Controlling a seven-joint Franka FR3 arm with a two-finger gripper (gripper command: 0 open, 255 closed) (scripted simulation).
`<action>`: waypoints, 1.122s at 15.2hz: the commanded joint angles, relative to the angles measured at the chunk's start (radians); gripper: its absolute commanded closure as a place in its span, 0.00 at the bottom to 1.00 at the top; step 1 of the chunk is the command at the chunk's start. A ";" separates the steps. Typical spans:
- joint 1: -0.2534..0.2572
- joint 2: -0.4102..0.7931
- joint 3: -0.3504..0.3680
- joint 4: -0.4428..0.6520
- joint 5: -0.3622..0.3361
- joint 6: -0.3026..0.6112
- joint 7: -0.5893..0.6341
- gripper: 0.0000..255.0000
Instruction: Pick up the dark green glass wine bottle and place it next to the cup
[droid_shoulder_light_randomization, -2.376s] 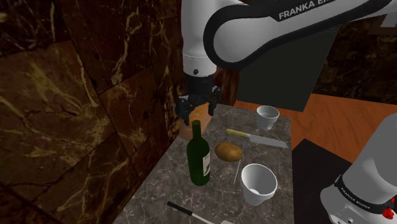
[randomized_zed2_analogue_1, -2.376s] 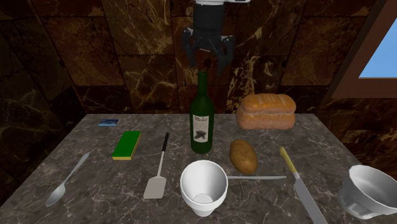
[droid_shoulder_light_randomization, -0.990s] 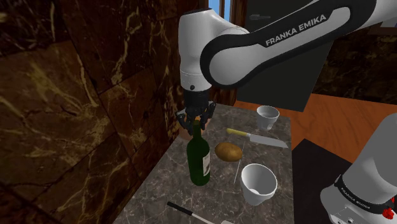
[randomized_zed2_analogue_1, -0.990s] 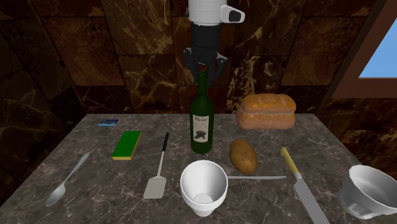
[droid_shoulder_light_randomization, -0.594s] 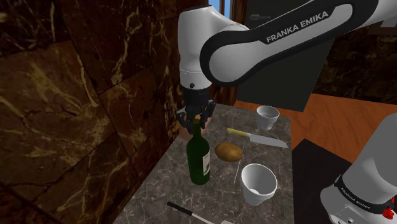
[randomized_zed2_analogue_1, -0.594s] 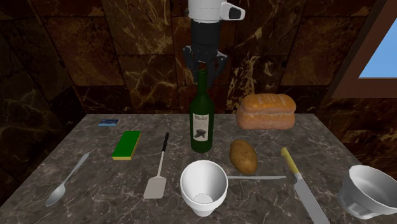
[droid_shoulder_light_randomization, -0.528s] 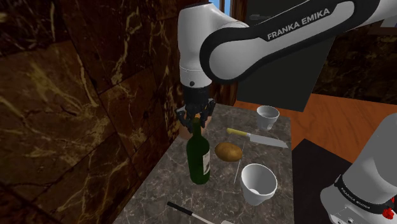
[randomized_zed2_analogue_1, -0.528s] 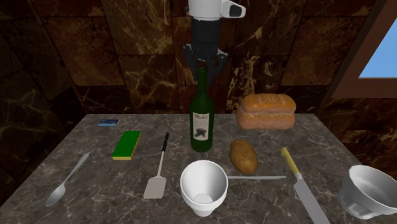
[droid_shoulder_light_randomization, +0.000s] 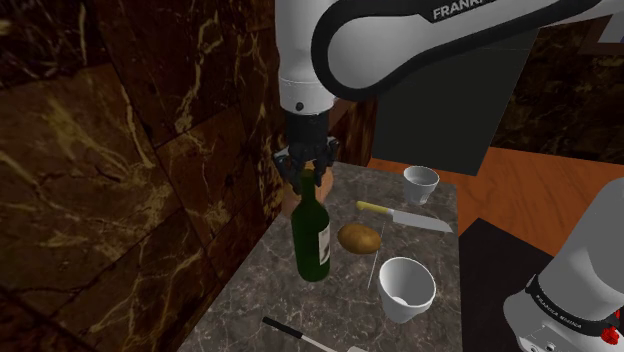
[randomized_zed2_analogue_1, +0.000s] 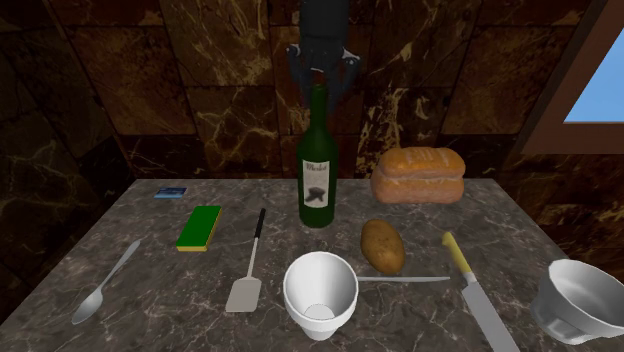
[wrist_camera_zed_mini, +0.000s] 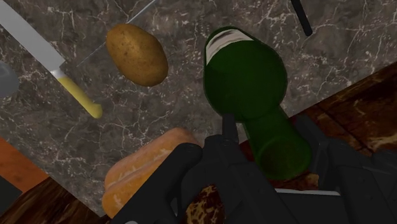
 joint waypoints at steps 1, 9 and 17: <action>-0.001 -0.004 -0.002 0.024 0.002 -0.028 -0.002 1.00; -0.003 -0.007 -0.004 0.129 0.001 -0.135 0.000 1.00; -0.003 0.007 -0.003 0.252 -0.007 -0.245 0.008 1.00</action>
